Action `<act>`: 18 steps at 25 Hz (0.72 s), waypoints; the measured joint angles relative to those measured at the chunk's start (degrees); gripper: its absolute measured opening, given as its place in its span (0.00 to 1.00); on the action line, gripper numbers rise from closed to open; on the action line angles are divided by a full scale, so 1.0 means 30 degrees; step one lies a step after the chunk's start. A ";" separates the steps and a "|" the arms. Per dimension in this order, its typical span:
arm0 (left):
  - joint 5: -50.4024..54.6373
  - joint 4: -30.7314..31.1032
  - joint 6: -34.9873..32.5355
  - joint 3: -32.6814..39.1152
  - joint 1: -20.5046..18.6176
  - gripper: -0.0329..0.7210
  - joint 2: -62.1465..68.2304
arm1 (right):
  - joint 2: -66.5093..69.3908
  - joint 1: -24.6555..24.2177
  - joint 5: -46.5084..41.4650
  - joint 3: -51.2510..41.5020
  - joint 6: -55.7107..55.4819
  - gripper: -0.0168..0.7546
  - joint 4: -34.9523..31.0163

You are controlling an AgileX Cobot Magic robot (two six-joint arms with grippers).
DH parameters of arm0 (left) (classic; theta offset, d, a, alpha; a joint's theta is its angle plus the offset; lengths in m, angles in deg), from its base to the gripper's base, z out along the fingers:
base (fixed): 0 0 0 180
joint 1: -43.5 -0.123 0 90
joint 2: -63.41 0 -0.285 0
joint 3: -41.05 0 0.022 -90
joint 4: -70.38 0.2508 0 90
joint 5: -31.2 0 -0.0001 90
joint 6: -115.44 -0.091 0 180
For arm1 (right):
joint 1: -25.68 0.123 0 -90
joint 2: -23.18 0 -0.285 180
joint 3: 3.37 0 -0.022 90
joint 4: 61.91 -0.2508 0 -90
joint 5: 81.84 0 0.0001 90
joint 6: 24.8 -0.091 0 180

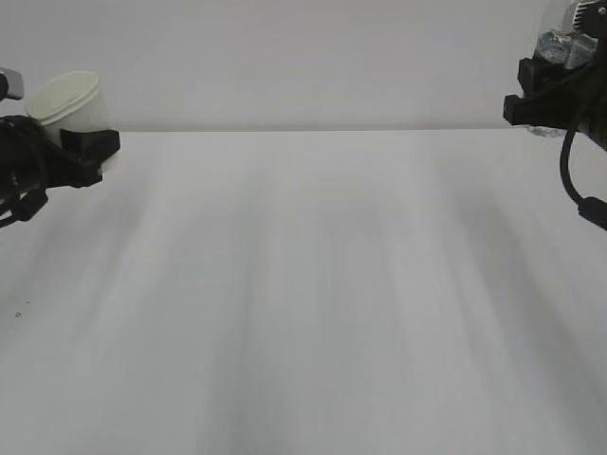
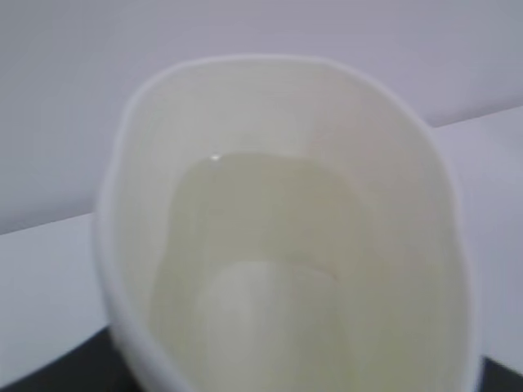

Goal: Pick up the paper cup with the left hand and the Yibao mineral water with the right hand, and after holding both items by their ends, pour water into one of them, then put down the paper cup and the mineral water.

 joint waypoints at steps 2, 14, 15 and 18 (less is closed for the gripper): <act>0.0037 0.0000 0.0000 0.0000 -0.0273 0.54 0.0000 | 0.0000 0.0000 -0.0036 0.0000 0.0000 0.60 0.0000; 0.0124 0.0000 0.0000 0.0000 -0.1102 0.54 0.0000 | 0.0000 0.0000 -0.0036 0.0000 0.0000 0.60 0.0000; 0.0124 0.0000 0.0000 0.0000 -0.1102 0.54 0.0030 | 0.0000 0.0000 -0.0036 0.0000 0.0000 0.60 0.0000; 0.0124 0.0000 -0.0014 0.0000 -0.1102 0.54 0.0293 | 0.0000 0.0000 -0.0036 0.0000 0.0000 0.60 0.0000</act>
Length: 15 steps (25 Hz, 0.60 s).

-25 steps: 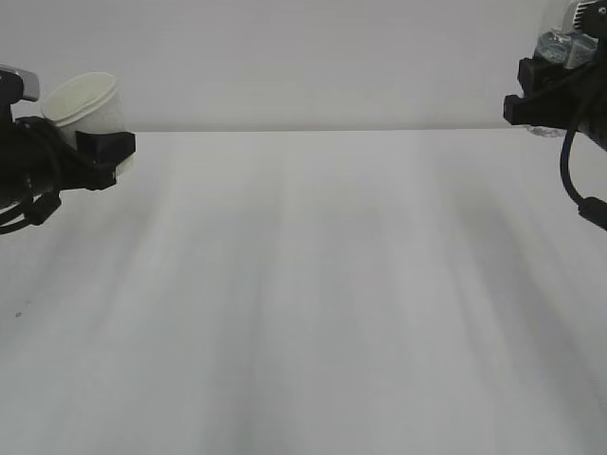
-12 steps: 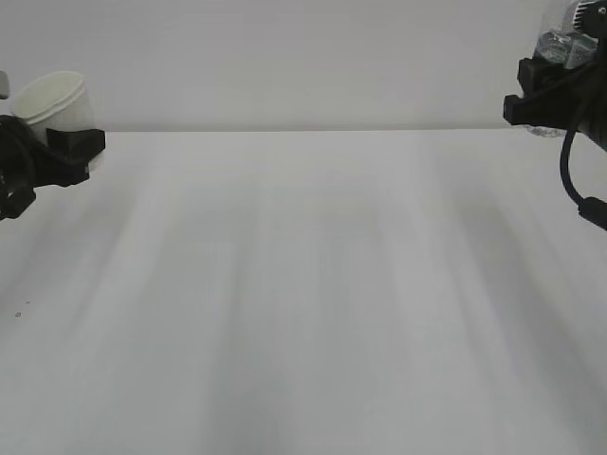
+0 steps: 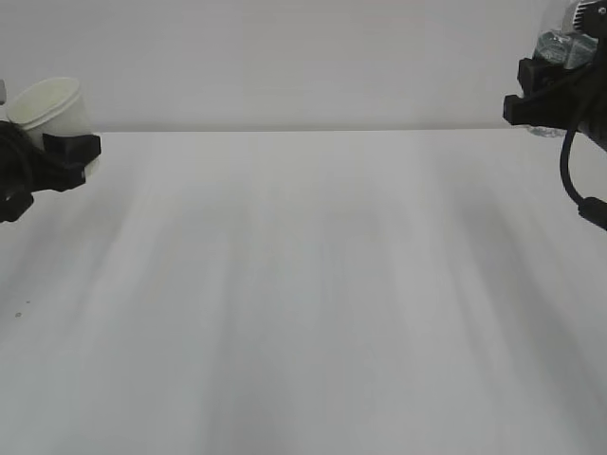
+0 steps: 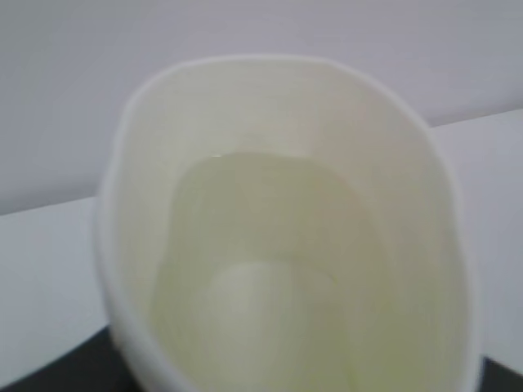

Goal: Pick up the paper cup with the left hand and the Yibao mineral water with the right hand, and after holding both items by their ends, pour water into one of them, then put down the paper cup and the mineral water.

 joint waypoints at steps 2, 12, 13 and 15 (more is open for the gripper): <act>0.0000 0.0000 -0.0030 0.0000 0.0000 0.54 0.0436 | 0.0000 0.0000 0.0000 0.0000 0.0000 0.60 0.0000; -0.0307 -0.0196 -0.0367 0.0000 0.0000 0.54 0.1626 | 0.0000 0.0000 0.0000 0.0000 0.0000 0.60 0.0000; -0.0443 -0.0346 -0.0434 0.0000 0.0000 0.54 0.1807 | 0.0000 0.0000 0.0000 0.0000 0.0000 0.60 0.0000; -0.0509 -0.0615 -0.0435 0.0000 0.0000 0.54 0.2073 | 0.0000 0.0000 0.0000 0.0000 0.0000 0.60 0.0000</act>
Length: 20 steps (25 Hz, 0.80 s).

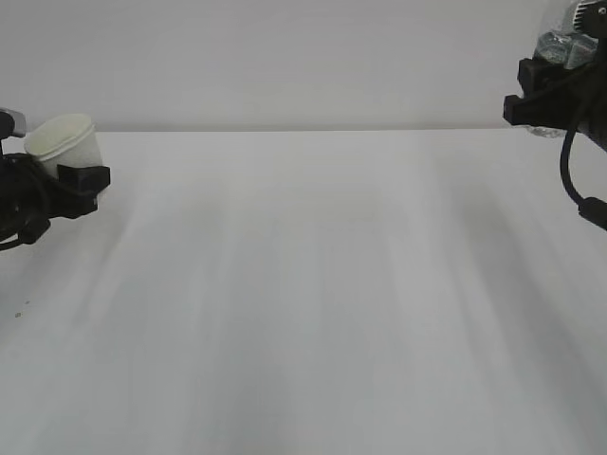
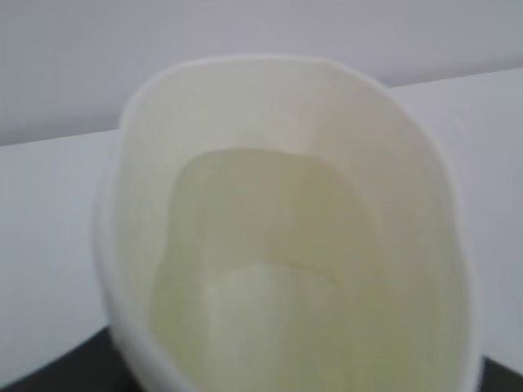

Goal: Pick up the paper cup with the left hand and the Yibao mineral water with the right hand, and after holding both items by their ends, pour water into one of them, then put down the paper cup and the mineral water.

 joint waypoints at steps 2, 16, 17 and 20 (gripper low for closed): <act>0.0024 -0.0104 -0.0028 0.0000 0.0000 0.54 0.0180 | 0.0000 0.0000 0.0000 0.0000 0.0000 0.60 0.0000; -0.0050 -0.1029 -0.0951 0.0000 0.0000 0.54 0.0273 | 0.0000 0.0000 -0.0027 0.0000 0.0000 0.60 0.0000; -0.0050 -0.1029 -0.0948 0.0000 0.0000 0.54 0.0273 | 0.0000 0.0000 -0.0027 0.0000 0.0000 0.60 0.0000; -0.0050 -0.1029 -0.0990 0.0000 0.0000 0.54 0.0273 | 0.0000 0.0000 -0.0027 0.0000 0.0000 0.60 0.0000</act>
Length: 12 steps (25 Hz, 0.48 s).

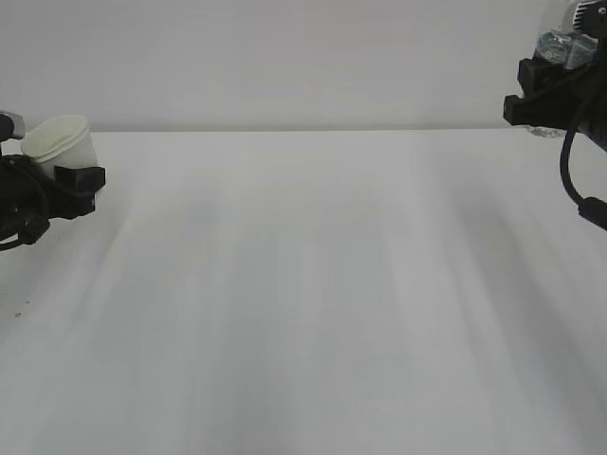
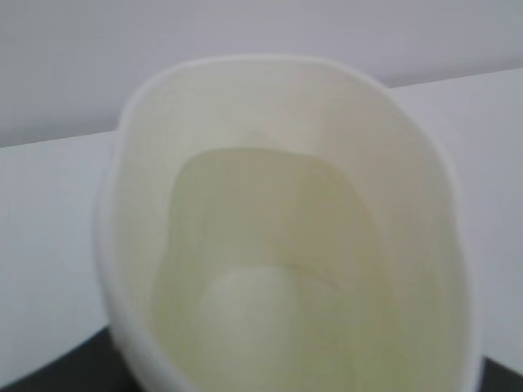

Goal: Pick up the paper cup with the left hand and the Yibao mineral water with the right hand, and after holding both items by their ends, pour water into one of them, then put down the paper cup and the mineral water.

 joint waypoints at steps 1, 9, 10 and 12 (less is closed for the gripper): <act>0.0000 0.0000 0.0000 0.0000 0.0000 0.54 0.0000 | 0.0000 0.0000 0.0000 0.0000 0.0000 0.60 0.0000; 0.0000 -0.0017 -0.0040 0.0000 0.0000 0.54 0.0000 | 0.0000 0.0000 0.0000 0.0000 0.0000 0.61 0.0000; 0.0000 -0.0017 -0.0040 0.0000 0.0000 0.54 0.0030 | 0.0000 0.0000 0.0000 0.0000 0.0000 0.60 0.0000; 0.0000 -0.0017 -0.0048 0.0000 0.0000 0.54 0.0118 | 0.0000 0.0000 0.0000 0.0000 0.0000 0.60 0.0000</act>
